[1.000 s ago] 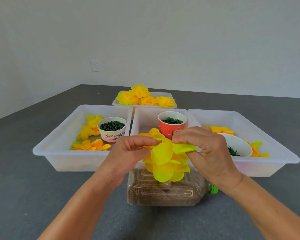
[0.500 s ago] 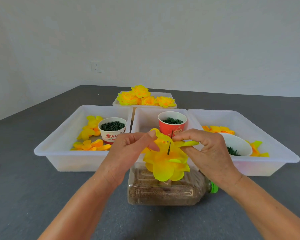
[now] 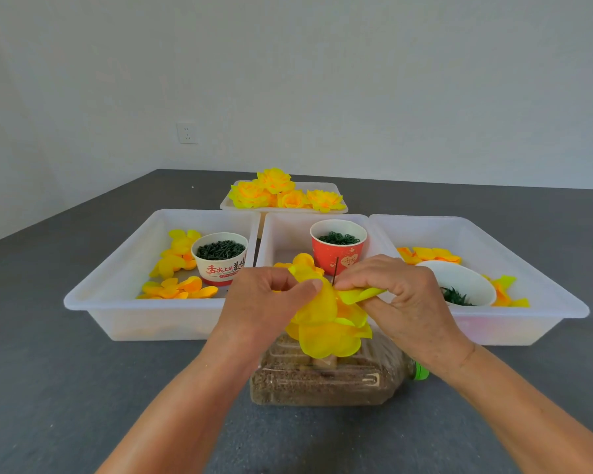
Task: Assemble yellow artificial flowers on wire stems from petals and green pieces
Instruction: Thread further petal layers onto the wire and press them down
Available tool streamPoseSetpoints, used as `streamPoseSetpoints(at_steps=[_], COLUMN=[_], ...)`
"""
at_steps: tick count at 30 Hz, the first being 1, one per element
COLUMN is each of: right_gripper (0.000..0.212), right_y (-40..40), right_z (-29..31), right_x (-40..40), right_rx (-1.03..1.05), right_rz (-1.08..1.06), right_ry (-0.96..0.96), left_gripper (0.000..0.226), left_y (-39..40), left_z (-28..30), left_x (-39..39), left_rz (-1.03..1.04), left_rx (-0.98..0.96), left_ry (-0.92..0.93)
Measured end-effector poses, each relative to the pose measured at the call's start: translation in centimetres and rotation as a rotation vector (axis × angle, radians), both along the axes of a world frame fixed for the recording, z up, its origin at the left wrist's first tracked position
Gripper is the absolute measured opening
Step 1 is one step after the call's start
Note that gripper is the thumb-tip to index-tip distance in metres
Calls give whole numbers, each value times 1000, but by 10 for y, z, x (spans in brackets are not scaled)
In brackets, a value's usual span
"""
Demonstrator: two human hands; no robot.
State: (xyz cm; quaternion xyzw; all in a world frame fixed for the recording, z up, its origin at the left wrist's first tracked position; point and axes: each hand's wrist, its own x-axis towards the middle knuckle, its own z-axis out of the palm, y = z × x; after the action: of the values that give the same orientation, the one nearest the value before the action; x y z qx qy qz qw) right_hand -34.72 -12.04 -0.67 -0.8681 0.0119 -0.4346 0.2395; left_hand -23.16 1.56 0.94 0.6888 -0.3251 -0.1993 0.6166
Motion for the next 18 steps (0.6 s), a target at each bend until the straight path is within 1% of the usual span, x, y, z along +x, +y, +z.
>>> streamPoseSetpoints(at_steps=[1, 5, 7, 11, 15, 18], right_gripper=[18, 14, 10, 10, 13, 12], right_y=[0, -1, -3, -4, -6, -7], right_z=[0, -2, -3, -6, -10, -13], right_x=[0, -2, -3, -2, -3, -3], right_rx=[-7, -19, -45, -70, 26, 29], right_rz=[4, -12, -13, 1, -13, -1], right_ry=[0, -20, -20, -10, -5, -8], left_gripper=[29, 26, 26, 26, 24, 24], left_y=[-1, -3, -3, -2, -2, -2], left_z=[-1, -3, -4, -5, -8, -10], left_x=[1, 1, -1, -1, 2, 3], left_rz=[7, 11, 21, 31, 22, 28], left_rx=[-2, 1, 12, 62, 97, 108], left_ry=[-1, 10, -29, -129, -176, -189])
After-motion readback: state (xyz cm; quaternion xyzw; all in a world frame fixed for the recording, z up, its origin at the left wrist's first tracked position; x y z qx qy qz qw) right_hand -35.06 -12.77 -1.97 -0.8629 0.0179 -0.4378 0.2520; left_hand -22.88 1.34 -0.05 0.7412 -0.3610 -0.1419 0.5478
